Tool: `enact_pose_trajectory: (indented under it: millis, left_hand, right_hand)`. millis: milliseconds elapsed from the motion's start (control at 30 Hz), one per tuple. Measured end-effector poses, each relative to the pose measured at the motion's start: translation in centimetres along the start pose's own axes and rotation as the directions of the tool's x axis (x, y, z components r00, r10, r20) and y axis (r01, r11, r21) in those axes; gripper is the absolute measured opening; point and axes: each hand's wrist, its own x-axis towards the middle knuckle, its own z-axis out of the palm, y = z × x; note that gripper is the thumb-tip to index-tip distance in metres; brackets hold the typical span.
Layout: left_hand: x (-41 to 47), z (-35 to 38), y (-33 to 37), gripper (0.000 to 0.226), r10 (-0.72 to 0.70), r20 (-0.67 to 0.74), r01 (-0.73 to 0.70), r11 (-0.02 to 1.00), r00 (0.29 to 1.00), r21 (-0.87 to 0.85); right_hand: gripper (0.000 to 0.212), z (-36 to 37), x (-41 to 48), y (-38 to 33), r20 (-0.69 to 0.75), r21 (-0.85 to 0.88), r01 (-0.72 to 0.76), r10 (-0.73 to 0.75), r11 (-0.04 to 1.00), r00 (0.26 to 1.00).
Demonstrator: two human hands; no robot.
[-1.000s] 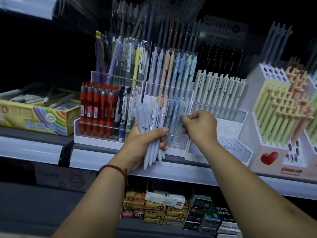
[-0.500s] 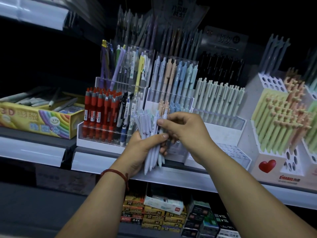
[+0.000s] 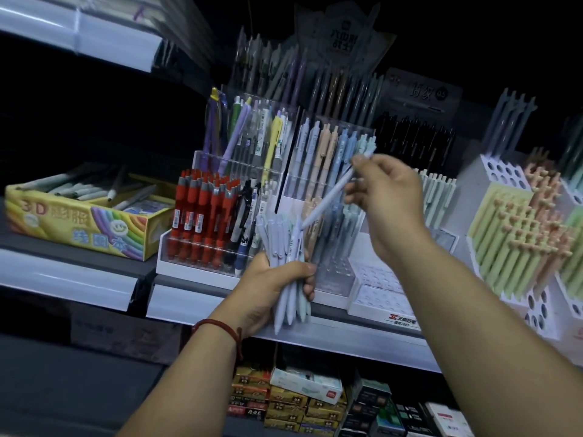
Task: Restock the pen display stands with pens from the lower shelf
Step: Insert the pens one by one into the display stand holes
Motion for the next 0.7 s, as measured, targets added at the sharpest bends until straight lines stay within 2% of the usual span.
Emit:
enact_pose_trajectory:
  millis: [167, 200, 233, 300, 367, 533, 700]
  left_hand:
    - [-1.7, -1.9, 1.8, 0.014, -0.052, 0.084, 0.049, 0.998, 0.995, 0.033]
    - [-2.1, -2.8, 2.3, 0.018, -0.059, 0.088, 0.056, 0.998, 0.994, 0.039]
    - [-2.5, -3.7, 2.8, 0.023, -0.067, 0.086, 0.063, 0.997, 0.994, 0.041]
    - [-3.2, -5.4, 3.7, 0.032, -0.089, 0.075, 0.086, 0.995, 0.993, 0.042]
    - [-3.7, -6.3, 4.2, 0.037, -0.108, 0.070, 0.104, 0.993, 0.992, 0.057]
    - [-3.8, -6.5, 4.0, 0.039, -0.091, 0.057, 0.088, 0.994, 0.994, 0.058]
    - [-3.9, -6.7, 4.0, 0.037, -0.076, 0.062, 0.072, 0.995, 0.995, 0.073]
  right_hand:
    - [0.006, 2.3, 2.2, -2.0, 0.131, -0.178, 0.101, -0.079, 0.979, 0.988]
    - [0.010, 2.9, 2.5, -2.1, 0.153, -0.242, 0.130, -0.094, 0.962, 0.984]
    - [0.015, 3.4, 2.7, -2.0, 0.178, -0.334, 0.171, -0.117, 0.927, 0.977]
    - [0.018, 4.3, 3.2, -1.6, 0.247, -0.540, 0.278, -0.166, 0.794, 0.955]
    - [0.017, 5.0, 3.5, -0.9, 0.310, -0.653, 0.347, -0.180, 0.673, 0.933]
    - [0.025, 6.1, 3.8, 0.9, 0.386, -0.792, 0.361, -0.055, 0.492, 0.921]
    - [0.020, 6.3, 4.0, 2.0, 0.408, -0.857, 0.346, 0.091, 0.383, 0.909]
